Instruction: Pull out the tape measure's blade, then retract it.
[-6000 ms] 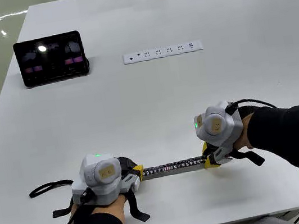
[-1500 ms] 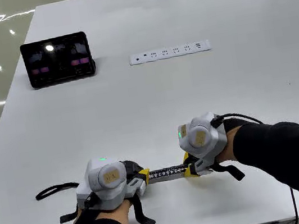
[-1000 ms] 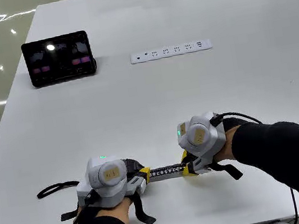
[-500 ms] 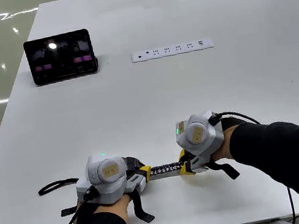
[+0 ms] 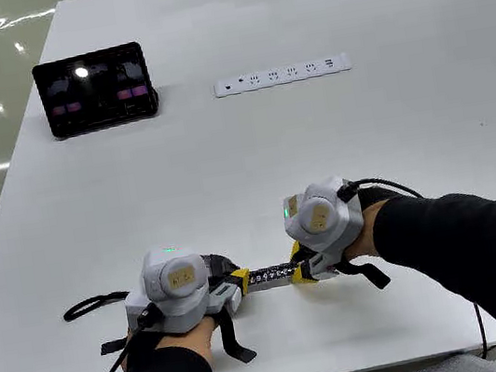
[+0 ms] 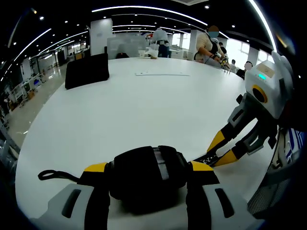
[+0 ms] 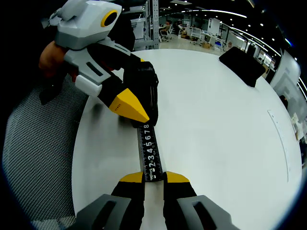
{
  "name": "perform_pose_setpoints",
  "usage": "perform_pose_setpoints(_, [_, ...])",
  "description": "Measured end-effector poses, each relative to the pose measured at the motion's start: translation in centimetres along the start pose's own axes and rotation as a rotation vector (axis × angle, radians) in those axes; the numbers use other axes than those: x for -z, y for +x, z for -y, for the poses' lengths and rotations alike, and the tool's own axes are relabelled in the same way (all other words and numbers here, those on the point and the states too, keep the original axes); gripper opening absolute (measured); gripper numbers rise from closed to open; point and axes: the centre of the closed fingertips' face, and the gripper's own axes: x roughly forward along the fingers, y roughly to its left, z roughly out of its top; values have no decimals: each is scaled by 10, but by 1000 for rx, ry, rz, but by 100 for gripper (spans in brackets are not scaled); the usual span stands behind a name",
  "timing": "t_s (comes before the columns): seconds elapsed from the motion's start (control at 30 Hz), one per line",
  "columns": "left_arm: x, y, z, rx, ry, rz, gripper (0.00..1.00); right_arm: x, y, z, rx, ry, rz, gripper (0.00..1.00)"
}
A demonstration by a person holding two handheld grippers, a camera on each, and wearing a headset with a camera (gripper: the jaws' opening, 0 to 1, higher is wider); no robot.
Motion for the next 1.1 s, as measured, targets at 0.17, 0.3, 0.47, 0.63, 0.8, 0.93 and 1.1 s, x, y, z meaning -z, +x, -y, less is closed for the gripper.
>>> perform_pose_setpoints(0.17, [0, 0, 0, 3, -2, -1, 59, -6, 2, -1, -7, -5, 16, 11])
perform_pose_setpoints(0.3, [0, 0, 0, 2, -2, -3, 59, -9, 4, 0, -4, -1, 16, 11])
perform_pose_setpoints(0.47, [1, 1, 0, 3, -6, -12, 59, -12, 7, 0, -12, 3, 25, 11])
perform_pose_setpoints(0.63, [0, 1, 0, 4, -8, -9, 59, -17, 10, -1, -8, 2, 32, 11])
perform_pose_setpoints(0.8, [1, 0, -1, 7, -9, -8, 59, -21, 13, -2, -7, 2, 34, 11])
perform_pose_setpoints(0.93, [0, 1, -1, 7, -9, -8, 59, -24, 14, -2, -9, -7, 38, 11])
perform_pose_setpoints(1.1, [0, 1, -1, 7, -10, -6, 59, -30, 17, -3, -21, 19, 60, 11])
